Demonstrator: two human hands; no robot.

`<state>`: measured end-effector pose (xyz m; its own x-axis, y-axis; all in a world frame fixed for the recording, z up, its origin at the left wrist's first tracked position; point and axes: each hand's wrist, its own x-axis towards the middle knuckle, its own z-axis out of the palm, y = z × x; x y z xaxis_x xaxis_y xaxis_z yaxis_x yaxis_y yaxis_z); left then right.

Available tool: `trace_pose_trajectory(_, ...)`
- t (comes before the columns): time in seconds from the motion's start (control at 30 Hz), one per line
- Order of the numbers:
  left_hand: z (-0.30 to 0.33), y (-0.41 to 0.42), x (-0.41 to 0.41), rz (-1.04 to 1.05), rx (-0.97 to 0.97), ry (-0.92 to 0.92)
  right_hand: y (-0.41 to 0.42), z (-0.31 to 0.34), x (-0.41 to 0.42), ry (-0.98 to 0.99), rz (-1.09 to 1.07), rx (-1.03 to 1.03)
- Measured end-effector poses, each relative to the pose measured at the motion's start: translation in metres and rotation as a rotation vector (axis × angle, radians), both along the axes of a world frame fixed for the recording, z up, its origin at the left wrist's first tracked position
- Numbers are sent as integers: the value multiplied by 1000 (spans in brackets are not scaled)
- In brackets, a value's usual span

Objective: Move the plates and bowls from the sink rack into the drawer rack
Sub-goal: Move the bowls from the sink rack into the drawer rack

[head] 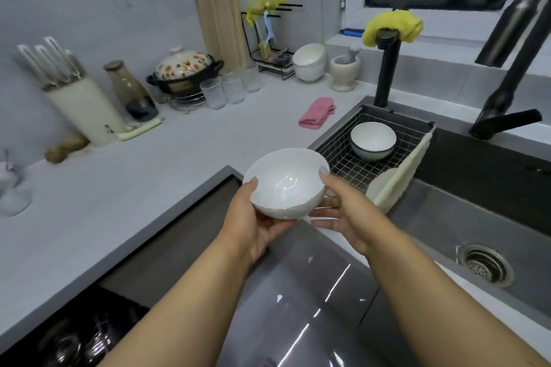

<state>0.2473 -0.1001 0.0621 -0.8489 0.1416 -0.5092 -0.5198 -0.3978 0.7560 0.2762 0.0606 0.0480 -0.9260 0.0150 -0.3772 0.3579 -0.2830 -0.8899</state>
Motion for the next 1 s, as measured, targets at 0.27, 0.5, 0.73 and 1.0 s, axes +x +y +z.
trace_pose_trajectory(0.27,3,-73,44,101,-103,22,-73,11,21,-10,100,-172)
trace_pose_trajectory(0.5,-4,-147,88,211,-222,14,-152,5,38,-15,171,-118)
trace_pose_trajectory(0.73,-12,-262,153,391,-478,66,-258,6,72,-29,285,-76)
trace_pose_trajectory(1.0,-42,-411,247,483,-824,52,-395,3,133,-63,436,-57)
